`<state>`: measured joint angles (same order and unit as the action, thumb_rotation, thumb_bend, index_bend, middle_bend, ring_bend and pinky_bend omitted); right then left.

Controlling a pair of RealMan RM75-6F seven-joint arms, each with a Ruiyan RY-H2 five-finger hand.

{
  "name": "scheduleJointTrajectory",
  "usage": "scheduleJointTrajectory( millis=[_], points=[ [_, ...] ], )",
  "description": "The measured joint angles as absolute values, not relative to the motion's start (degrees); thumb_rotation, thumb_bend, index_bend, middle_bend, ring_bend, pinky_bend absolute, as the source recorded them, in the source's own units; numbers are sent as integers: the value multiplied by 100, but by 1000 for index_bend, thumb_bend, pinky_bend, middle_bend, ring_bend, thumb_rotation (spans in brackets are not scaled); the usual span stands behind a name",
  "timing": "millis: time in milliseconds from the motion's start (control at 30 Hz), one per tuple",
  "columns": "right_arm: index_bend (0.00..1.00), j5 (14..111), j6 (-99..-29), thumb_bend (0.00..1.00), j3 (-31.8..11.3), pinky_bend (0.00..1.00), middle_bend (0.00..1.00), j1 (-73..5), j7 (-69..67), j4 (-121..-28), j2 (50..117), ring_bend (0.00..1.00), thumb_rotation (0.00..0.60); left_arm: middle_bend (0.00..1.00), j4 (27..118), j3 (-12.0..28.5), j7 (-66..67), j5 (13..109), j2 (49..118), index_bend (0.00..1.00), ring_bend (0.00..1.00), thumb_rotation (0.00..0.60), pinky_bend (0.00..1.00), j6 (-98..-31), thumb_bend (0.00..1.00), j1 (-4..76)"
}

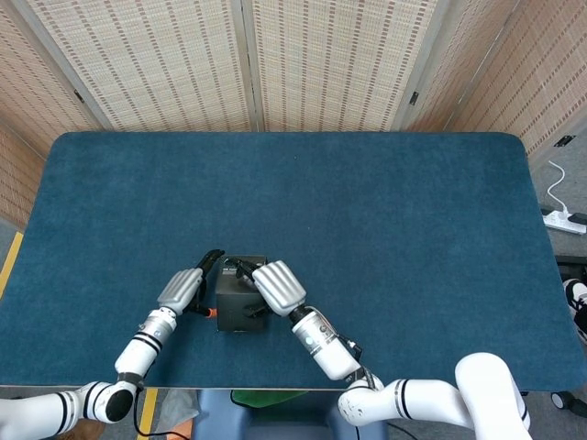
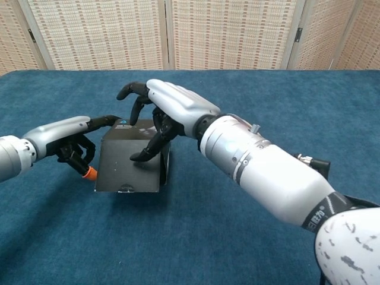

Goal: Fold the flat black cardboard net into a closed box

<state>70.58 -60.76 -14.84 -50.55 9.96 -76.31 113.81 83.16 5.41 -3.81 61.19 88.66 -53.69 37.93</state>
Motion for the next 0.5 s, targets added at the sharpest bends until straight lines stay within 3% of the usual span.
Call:
scheduleJointTrajectory(
  millis=[267, 500],
  points=[
    [227, 7376, -6207, 0, -1335, 1000, 374, -5082, 1334, -7181, 11649, 706, 600, 16, 8657, 432, 575, 6071, 8330, 0, 706, 600, 942, -5600, 177, 3674],
    [269, 7931, -6488, 0, -1056, 1000, 397, -5066, 1445, -6494, 11896, 717, 600, 0, 8921, 565, 869, 5873, 7854, 0, 697, 600, 942, -5761, 178, 3579]
  ],
)
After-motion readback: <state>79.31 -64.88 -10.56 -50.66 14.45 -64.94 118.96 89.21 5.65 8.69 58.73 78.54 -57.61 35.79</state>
